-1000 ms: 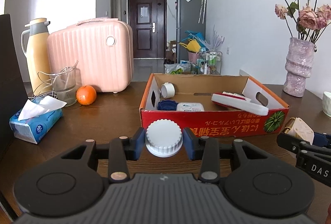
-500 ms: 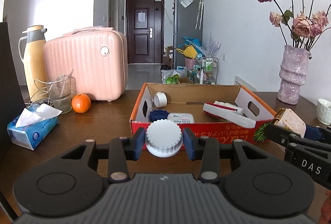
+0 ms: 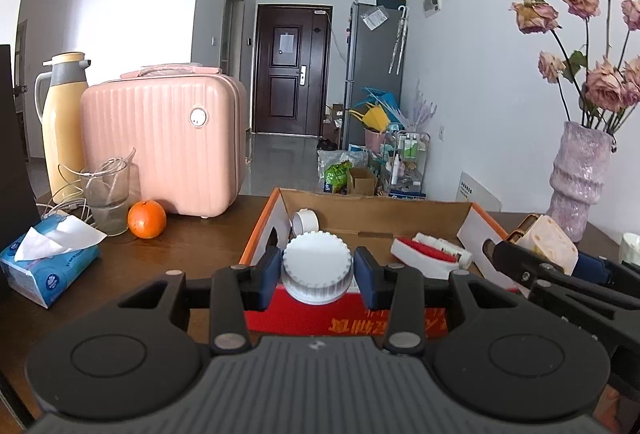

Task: Organize rigid objects
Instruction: 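Carry the white ridged cap and white plug over the red box with both grippers, then open both grippers to drop the ridged cap and plug into the box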

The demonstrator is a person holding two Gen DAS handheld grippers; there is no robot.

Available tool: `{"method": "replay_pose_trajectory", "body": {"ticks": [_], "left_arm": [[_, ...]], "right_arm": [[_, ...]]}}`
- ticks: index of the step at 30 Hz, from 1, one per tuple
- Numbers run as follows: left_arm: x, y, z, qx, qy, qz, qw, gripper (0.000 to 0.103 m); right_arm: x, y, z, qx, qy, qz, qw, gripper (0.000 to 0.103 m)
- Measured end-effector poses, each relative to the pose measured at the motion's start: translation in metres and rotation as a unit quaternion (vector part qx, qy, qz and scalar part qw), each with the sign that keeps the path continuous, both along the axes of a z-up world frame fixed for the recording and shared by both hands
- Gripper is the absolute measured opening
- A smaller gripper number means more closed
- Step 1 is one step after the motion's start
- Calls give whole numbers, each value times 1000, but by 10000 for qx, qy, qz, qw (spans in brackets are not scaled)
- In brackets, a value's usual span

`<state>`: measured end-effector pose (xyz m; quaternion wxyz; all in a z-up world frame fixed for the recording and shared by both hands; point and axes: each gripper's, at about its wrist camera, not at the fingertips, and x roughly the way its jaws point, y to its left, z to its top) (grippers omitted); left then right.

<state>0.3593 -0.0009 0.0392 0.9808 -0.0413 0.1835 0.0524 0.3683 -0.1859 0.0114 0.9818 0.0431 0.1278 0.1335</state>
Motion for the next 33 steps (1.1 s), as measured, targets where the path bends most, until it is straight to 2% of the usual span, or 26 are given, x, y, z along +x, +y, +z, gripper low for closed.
{"method": "replay_pose_trajectory", "body": {"ticks": [12, 33], "left_arm": [[38, -7, 3, -86, -33, 51, 9999, 41], [99, -6, -9, -62, 127, 91, 9999, 41]], "right_arm": [[36, 1, -3, 66, 68, -37, 9999, 53], [94, 0, -13, 49, 220, -207, 9995, 53]]}}
